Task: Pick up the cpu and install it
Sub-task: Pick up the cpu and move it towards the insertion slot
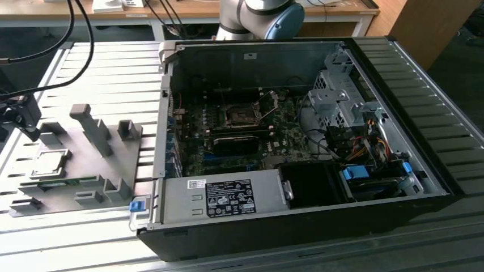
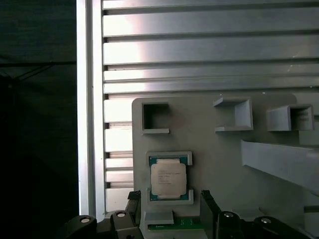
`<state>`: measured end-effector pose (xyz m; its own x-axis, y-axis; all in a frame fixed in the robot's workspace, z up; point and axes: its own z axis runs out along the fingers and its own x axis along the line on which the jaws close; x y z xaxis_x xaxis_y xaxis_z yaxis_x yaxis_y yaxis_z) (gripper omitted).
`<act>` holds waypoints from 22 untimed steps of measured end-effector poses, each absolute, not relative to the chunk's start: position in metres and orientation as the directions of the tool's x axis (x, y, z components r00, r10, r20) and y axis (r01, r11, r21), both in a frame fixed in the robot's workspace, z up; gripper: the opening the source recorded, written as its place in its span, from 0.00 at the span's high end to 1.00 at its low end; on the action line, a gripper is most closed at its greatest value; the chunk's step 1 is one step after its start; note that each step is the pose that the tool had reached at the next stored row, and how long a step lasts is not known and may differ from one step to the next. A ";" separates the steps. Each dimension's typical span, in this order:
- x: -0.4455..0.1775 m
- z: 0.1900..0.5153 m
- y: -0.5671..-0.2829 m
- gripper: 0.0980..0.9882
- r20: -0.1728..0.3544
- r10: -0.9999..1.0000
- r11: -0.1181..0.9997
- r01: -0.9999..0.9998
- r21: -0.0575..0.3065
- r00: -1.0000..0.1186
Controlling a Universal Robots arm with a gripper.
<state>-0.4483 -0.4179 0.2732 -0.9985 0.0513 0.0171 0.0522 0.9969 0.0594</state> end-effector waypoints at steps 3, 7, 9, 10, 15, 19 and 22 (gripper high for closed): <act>-0.448 0.268 -0.418 0.37 0.017 0.048 0.997 0.049 0.059 -0.999; -0.448 0.262 -0.419 0.30 0.018 0.019 0.998 0.020 0.059 -1.000; -0.448 0.259 -0.419 0.30 0.018 0.010 0.998 0.011 0.059 -1.000; -0.448 0.258 -0.419 0.30 0.018 0.009 0.998 0.010 0.059 -1.000; -0.448 0.252 -0.420 0.30 0.018 0.009 0.998 0.010 0.059 -1.000; -0.448 0.251 -0.420 0.30 0.018 0.009 0.998 0.010 0.059 -1.000; -0.448 0.250 -0.420 0.30 0.018 0.009 0.998 0.010 0.059 -1.000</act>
<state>-0.4483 -0.4200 0.2496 -0.9998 0.0093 0.0179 0.0104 0.9982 0.0588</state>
